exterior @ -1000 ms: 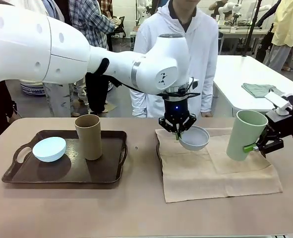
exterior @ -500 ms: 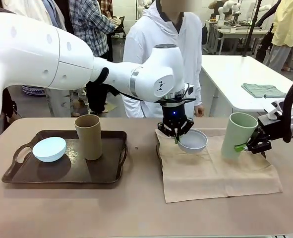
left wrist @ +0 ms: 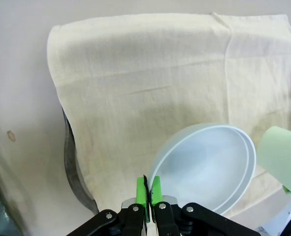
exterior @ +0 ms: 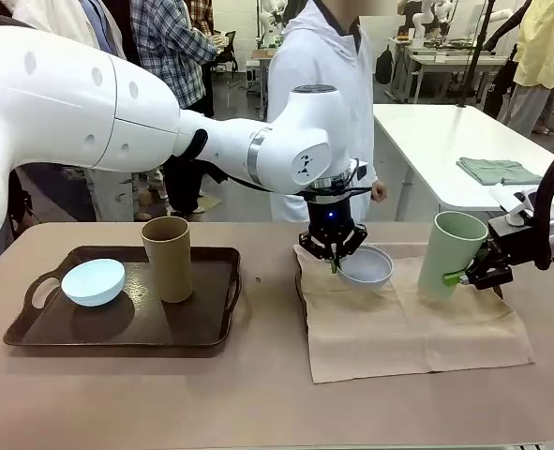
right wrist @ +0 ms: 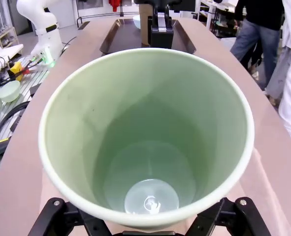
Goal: Set up a tray with a mat and arrange the tableware.
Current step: Place the Picnic Bowl and Reusable plastic cup back onto the Handle tray in front of the human's position.
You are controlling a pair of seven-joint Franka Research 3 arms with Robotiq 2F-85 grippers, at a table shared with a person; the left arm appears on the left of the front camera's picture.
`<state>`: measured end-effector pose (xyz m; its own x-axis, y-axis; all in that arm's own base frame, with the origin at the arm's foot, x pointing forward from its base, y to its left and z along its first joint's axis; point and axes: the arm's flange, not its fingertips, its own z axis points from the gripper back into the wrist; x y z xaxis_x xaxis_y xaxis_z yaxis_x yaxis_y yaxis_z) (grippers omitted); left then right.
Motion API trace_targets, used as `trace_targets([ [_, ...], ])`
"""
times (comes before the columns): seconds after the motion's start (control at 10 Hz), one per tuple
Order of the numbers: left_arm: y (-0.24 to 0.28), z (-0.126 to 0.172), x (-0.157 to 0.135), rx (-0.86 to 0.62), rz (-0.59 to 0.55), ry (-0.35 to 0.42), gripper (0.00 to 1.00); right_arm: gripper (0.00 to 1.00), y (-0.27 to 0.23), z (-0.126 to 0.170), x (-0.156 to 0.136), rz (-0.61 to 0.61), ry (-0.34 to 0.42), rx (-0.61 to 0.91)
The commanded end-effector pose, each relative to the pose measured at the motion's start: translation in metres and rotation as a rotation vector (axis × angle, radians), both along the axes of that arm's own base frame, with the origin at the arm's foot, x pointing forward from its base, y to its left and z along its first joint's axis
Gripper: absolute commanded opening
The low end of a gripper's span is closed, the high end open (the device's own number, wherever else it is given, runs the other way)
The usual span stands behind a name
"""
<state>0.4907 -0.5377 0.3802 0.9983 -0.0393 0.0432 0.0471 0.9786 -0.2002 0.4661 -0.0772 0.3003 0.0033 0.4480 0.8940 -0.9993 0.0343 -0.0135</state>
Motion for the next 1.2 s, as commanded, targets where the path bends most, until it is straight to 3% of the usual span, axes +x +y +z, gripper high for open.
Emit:
trace_targets([
  [0.0,0.003,-0.004,0.002,-0.018,0.034,-0.017,0.04,0.82,0.005,-0.011,0.009,0.015,0.035,-0.022],
  [0.8,-0.006,-0.032,0.011,0.031,0.016,0.017,0.04,0.82,0.007,-0.022,0.011,0.022,0.055,-0.046],
  [0.9,-0.005,-0.033,0.011,0.035,0.016,0.013,0.64,1.00,0.006,-0.022,0.012,0.035,0.050,-0.041],
  [1.0,-0.003,-0.032,0.010,0.035,0.015,0.017,0.64,1.00,0.005,-0.022,0.012,0.024,0.061,-0.057],
  [1.1,-0.001,-0.029,0.009,0.037,0.017,0.023,1.00,1.00,0.004,-0.020,0.012,0.015,0.069,-0.088],
])
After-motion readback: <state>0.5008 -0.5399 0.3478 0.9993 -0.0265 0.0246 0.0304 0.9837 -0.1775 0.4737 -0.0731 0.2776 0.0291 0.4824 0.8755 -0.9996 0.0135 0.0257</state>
